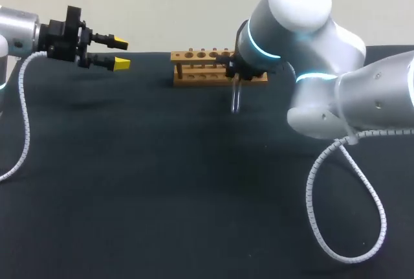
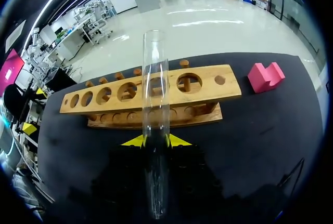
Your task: Grasp the test tube, adjust it, and insert it.
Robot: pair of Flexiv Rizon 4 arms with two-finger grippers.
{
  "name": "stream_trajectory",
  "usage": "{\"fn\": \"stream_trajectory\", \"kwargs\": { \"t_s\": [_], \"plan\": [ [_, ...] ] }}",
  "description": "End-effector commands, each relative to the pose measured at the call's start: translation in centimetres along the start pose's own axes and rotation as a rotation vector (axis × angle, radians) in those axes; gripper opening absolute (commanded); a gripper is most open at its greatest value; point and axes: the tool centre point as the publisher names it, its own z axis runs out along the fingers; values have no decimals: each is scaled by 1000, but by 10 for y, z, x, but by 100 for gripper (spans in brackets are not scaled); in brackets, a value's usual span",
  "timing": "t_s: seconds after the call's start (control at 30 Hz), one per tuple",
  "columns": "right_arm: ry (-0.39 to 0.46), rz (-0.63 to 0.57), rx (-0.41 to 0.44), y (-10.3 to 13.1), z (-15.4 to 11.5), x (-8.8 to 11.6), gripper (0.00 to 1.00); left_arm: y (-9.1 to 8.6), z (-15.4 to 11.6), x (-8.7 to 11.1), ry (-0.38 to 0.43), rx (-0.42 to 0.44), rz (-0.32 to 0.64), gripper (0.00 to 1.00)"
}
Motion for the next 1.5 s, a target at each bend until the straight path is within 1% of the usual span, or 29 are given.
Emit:
{"fn": "stream_trajectory", "kwargs": {
  "t_s": [0.03, 0.3, 0.53, 0.73, 0.87, 1.03, 1.2, 1.5],
  "plan": [
    [38, -1, -3, 0, 3, -3, 0, 0, 0, 1, -2, 0, 3, 100],
    [79, -5, -19, 0, 6, 0, 0, 0, 0, 1, -2, 0, 3, 100],
    [78, -1, -18, 0, 6, 2, 0, 0, 0, 1, -2, 0, 3, 100],
    [59, 19, -11, 1, 1, 7, 0, 0, 0, 1, -2, 0, 3, 100],
    [24, 42, -11, 4, -4, 9, 0, 0, 0, 1, -2, 0, 3, 100],
    [2, 60, -8, 8, -12, 14, 0, 0, 0, 1, -2, 0, 3, 100],
    [-52, 71, 15, 9, -20, 13, 0, 0, 0, 1, -2, 0, 3, 100],
    [-199, 81, 58, 6, -37, 7, 0, 0, 0, 1, -2, 0, 3, 100]
  ]
}}
